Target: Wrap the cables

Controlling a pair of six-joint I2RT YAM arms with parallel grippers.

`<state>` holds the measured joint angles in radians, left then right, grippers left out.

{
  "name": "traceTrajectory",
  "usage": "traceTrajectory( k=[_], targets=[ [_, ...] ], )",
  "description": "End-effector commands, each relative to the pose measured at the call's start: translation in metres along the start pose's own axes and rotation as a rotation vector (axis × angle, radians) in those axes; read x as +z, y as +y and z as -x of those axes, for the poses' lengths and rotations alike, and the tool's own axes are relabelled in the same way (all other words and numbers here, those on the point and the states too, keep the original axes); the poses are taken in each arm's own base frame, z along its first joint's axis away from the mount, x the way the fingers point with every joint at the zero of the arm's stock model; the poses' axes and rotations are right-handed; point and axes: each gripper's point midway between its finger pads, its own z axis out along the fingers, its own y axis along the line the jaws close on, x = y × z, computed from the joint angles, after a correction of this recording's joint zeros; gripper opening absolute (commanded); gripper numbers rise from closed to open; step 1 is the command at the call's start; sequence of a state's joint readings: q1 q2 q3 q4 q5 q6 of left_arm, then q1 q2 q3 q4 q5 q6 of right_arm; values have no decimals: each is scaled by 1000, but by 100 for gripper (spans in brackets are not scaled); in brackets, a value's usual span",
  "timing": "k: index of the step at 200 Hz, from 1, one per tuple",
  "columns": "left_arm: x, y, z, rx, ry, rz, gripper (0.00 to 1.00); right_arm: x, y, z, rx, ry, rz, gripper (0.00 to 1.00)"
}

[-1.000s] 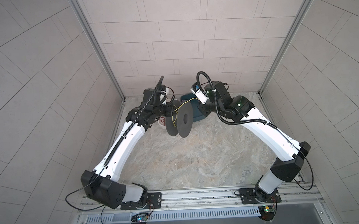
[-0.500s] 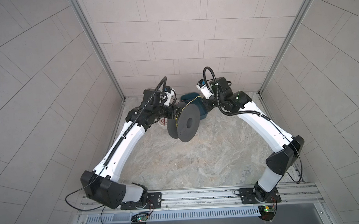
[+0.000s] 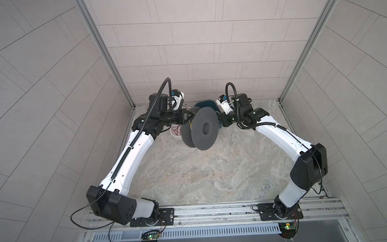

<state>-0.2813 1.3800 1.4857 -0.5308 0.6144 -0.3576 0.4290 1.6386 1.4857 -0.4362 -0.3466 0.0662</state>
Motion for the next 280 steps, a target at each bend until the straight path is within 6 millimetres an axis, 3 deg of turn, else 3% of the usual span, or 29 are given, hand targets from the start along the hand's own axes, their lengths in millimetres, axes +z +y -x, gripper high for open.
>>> traceTrajectory(
  k=[1,71,150,212,280],
  targets=[
    [-20,-25,37,-39,-156,-97,0,-21,1,18,50,-131,18,0],
    [-13,-15,61,-227,-318,-174,0,-23,25,-6,185,-181,138,0],
    [-37,4,69,-243,-451,-103,0,-25,56,-16,353,-151,344,0],
    [-48,11,82,-305,-556,-120,0,-29,73,-11,515,-173,501,0],
    [-51,12,88,-360,-631,-182,0,-37,82,27,715,-344,700,0]
  ],
)
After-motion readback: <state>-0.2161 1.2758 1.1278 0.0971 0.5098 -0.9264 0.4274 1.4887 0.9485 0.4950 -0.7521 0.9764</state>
